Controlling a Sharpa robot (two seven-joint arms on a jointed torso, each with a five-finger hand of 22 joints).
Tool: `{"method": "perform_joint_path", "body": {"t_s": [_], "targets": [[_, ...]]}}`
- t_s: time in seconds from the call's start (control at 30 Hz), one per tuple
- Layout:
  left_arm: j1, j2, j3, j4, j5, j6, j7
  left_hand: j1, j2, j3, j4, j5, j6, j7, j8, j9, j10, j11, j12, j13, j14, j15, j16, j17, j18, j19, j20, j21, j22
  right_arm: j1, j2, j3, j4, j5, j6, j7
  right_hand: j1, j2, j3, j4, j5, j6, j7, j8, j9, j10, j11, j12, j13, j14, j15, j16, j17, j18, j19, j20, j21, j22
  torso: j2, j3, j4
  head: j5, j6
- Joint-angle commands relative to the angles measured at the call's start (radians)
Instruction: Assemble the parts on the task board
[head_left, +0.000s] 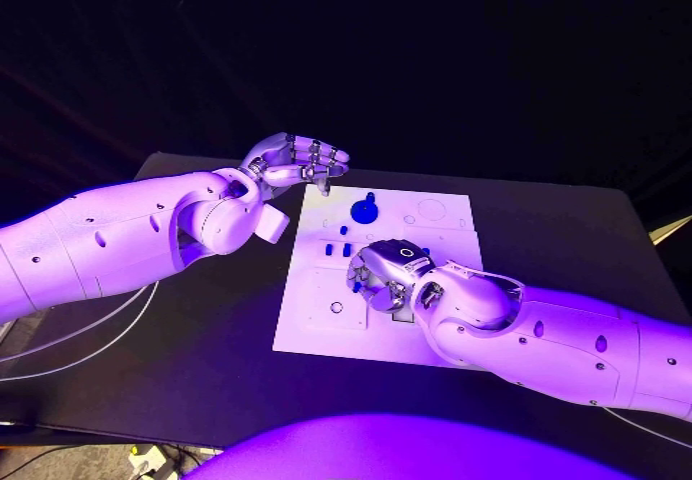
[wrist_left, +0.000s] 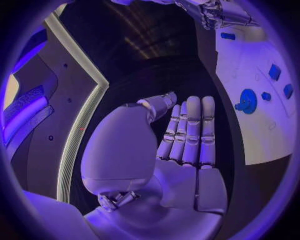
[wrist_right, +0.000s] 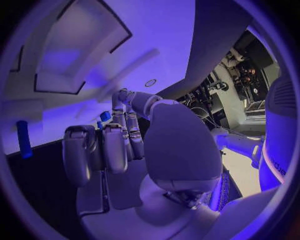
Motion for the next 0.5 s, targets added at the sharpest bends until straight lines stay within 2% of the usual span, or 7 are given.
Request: {"method": "perform_joint_path", "body": {"t_s": [0.03,0.3,0.37,0.5], "targets": [[0.001,0.001,0.001,0.002,0.006,0.003,0.004,-0.002,0.006,-0.006,0.001,0.007,-0.002,0.002,0.004,-0.001,-0.007,-0.001,0.005,-0.001,-0.004,0.002,-0.005,-0.001,0.014,0.001,0.005,-0.003,-0.001,-0.003,0.003,-0.003,-0.001,-0.017,0.043,-0.006,-0.003,0.006,0.006,0.002,0.002,0.002,0.000,0.006,0.001,0.037,-0.032,0.004,0.001,0.045,-0.009,-0.005,-0.001,-0.004,0.073,-0.008,-0.004,0.223,0.000,0.0000,-0.0006,-0.001,-0.001],[0.001,0.000,0.001,0.003,0.006,0.003,0.004,-0.002,0.007,-0.007,0.001,0.007,-0.003,0.001,0.005,-0.001,-0.009,-0.001,0.007,-0.002,-0.005,0.003,-0.006,-0.002,0.014,0.001,0.005,-0.006,-0.003,-0.003,0.002,-0.004,-0.003,-0.007,0.059,0.006,-0.048,-0.007,-0.027,0.006,-0.003,-0.028,0.010,-0.007,0.005,0.013,-0.023,-0.020,0.000,0.044,-0.001,-0.009,-0.009,0.000,0.066,-0.002,-0.022,0.215,-0.001,0.0001,-0.0013,0.000,-0.001],[0.001,0.000,0.001,0.003,0.006,0.003,0.004,-0.002,0.007,-0.007,0.001,0.007,-0.003,0.001,0.005,-0.001,-0.009,-0.001,0.007,-0.002,-0.005,0.003,-0.006,-0.002,0.014,0.001,0.005,-0.006,-0.003,-0.003,0.000,-0.004,-0.002,-0.005,0.061,0.008,-0.072,-0.021,-0.046,0.014,-0.002,-0.068,0.017,-0.034,-0.002,-0.010,-0.014,-0.040,-0.005,0.042,0.006,-0.013,-0.016,0.004,0.060,0.004,-0.038,0.207,-0.001,0.0001,-0.0012,0.000,-0.001],[0.001,0.000,0.001,0.002,0.006,0.003,0.003,-0.002,0.007,-0.007,0.001,0.007,-0.003,0.001,0.005,-0.001,-0.009,-0.001,0.007,-0.002,-0.005,0.003,-0.006,-0.002,0.014,0.001,0.005,-0.006,-0.003,-0.003,-0.003,-0.004,-0.001,-0.003,0.053,0.008,-0.088,-0.035,-0.056,0.019,-0.001,-0.103,0.020,-0.060,-0.008,-0.034,-0.006,-0.061,-0.012,0.039,0.013,-0.019,-0.026,0.009,0.051,0.010,-0.061,0.196,-0.001,0.0006,-0.0012,0.000,-0.001]]}}
